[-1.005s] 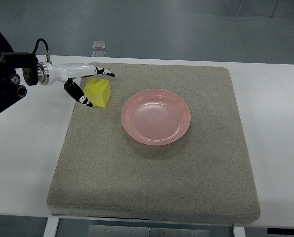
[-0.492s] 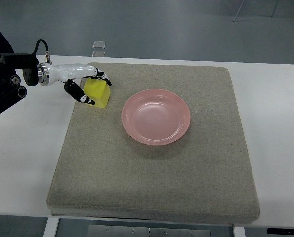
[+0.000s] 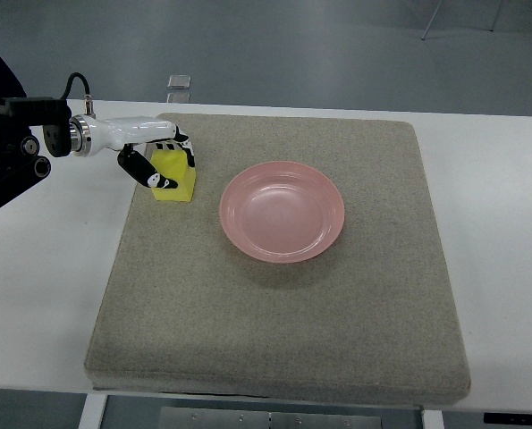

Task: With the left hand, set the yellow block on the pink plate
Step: 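Close the left hand fingers around the yellow cube and lift it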

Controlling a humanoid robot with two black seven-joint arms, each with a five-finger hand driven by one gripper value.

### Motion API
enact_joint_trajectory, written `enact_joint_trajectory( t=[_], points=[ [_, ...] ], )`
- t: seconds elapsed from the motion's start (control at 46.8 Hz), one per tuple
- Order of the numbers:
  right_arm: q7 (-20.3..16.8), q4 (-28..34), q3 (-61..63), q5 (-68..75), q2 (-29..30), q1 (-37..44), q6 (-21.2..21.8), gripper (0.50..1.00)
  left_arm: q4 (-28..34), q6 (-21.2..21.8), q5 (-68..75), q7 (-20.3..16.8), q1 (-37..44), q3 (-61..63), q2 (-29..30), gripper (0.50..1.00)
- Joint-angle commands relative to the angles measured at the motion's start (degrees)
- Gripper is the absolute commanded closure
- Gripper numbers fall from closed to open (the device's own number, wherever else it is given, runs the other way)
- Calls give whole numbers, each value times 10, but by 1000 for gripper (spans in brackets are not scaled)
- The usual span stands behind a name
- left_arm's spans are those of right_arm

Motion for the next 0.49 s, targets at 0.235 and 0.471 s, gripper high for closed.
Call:
enact_joint_trajectory(
  t=[0.235,0.471],
  points=[
    [0,0,0,0,0,0,0,576,2,0,-6,-1,0,-4,4,1000],
    [0,0,0,0,0,0,0,576,-2,1,-8,-1,-20,-11,3,1000]
  ],
)
